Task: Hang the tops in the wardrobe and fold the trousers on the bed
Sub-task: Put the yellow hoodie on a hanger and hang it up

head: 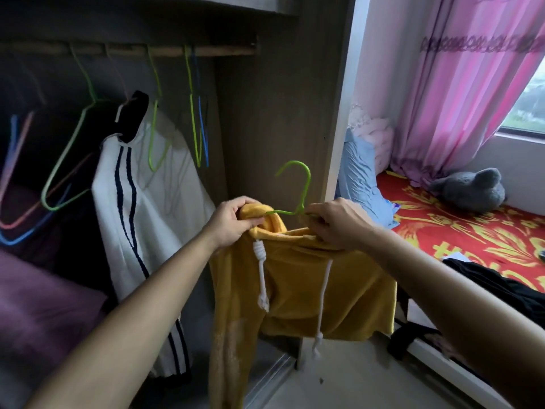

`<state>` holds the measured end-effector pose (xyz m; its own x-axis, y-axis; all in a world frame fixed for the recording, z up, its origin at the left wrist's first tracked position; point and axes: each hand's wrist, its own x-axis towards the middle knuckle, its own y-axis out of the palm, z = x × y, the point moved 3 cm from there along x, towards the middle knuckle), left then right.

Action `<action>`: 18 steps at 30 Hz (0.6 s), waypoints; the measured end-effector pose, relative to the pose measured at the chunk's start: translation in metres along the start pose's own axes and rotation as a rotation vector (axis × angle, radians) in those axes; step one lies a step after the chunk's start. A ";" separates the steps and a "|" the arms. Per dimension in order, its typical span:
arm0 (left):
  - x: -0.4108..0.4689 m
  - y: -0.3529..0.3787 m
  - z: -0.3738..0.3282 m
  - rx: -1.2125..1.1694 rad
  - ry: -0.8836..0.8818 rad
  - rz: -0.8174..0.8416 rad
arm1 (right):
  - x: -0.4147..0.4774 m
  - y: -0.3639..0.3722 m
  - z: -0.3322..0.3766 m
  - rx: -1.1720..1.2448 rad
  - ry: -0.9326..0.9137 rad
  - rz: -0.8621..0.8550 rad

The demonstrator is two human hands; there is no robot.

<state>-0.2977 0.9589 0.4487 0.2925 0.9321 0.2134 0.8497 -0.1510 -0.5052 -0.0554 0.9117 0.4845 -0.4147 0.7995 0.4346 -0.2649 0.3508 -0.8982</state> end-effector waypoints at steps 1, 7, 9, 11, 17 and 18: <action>0.000 -0.002 -0.003 -0.058 0.034 -0.001 | 0.003 -0.001 0.002 -0.031 0.011 0.062; -0.018 -0.032 0.018 0.026 0.062 -0.599 | 0.009 -0.005 -0.002 0.216 0.276 0.038; -0.027 -0.034 0.044 0.092 -0.097 -0.684 | 0.009 -0.007 0.002 0.431 0.334 0.044; -0.027 -0.022 0.067 0.107 -0.292 -0.453 | 0.008 -0.012 0.008 0.575 0.391 0.010; -0.013 0.007 0.061 0.060 -0.263 -0.245 | 0.002 -0.027 0.011 0.690 0.568 -0.124; -0.011 0.007 0.056 0.058 -0.236 -0.321 | -0.001 -0.031 0.005 0.658 0.578 -0.161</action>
<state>-0.3195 0.9657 0.3958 -0.0979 0.9800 0.1734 0.8534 0.1723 -0.4920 -0.0511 0.8975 0.5127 0.1276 0.9483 0.2907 -0.8023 0.2710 -0.5318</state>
